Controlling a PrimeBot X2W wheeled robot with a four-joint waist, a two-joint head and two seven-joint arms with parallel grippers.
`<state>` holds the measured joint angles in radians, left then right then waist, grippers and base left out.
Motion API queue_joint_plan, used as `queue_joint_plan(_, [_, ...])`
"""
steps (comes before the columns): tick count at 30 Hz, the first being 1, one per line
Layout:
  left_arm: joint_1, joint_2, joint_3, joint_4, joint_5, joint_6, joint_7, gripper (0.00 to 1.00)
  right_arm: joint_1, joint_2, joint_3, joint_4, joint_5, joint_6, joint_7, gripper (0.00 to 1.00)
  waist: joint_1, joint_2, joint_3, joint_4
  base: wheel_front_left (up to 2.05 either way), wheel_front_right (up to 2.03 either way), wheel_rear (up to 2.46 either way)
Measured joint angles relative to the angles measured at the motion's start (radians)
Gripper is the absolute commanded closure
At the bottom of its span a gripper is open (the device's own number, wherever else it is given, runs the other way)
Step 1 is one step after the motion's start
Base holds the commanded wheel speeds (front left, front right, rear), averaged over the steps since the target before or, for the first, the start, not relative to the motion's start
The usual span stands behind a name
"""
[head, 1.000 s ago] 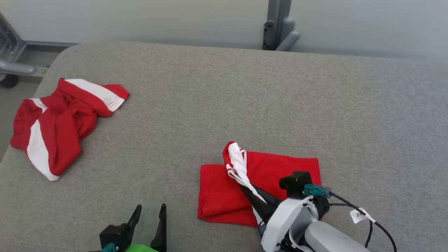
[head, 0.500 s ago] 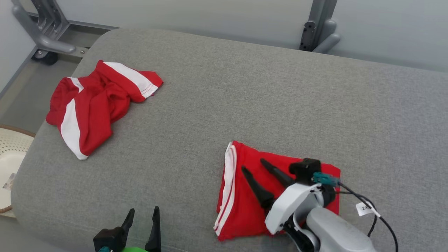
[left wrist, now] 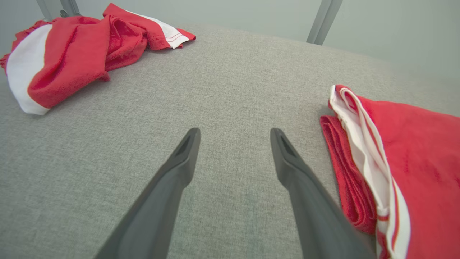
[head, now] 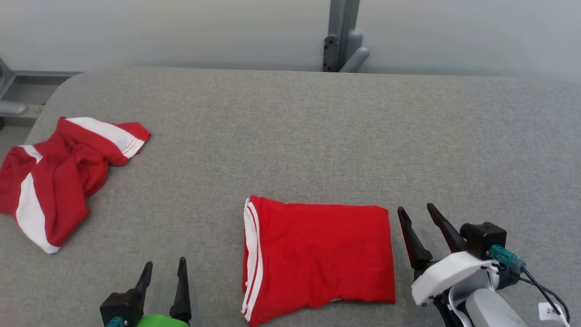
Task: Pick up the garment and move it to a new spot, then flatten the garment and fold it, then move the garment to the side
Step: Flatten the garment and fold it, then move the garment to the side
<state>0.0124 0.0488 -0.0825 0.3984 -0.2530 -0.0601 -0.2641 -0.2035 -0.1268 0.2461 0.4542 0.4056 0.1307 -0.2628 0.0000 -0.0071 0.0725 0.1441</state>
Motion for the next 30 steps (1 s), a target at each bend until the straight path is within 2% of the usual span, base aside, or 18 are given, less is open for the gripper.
queue_joint_plan(7, [0.019,0.0,0.045,-0.011,0.002,0.007,0.0,0.0,0.093,0.026,-0.128,-0.075,-0.109,0.0,0.0,0.0,0.0,0.0,-0.025,-0.087,0.0,0.0,0.0])
queue_joint_plan(15, [0.03,0.0,0.077,-0.015,0.008,0.006,0.0,0.0,0.144,0.053,-0.178,-0.105,-0.147,0.0,0.0,0.0,0.0,0.0,-0.058,-0.159,0.0,0.0,0.0])
queue_joint_plan(30, [0.058,0.0,0.087,-0.029,0.016,-0.002,0.0,0.0,0.184,0.074,-0.191,-0.131,-0.178,0.0,0.0,0.0,0.0,0.0,-0.091,-0.192,0.0,0.0,0.0])
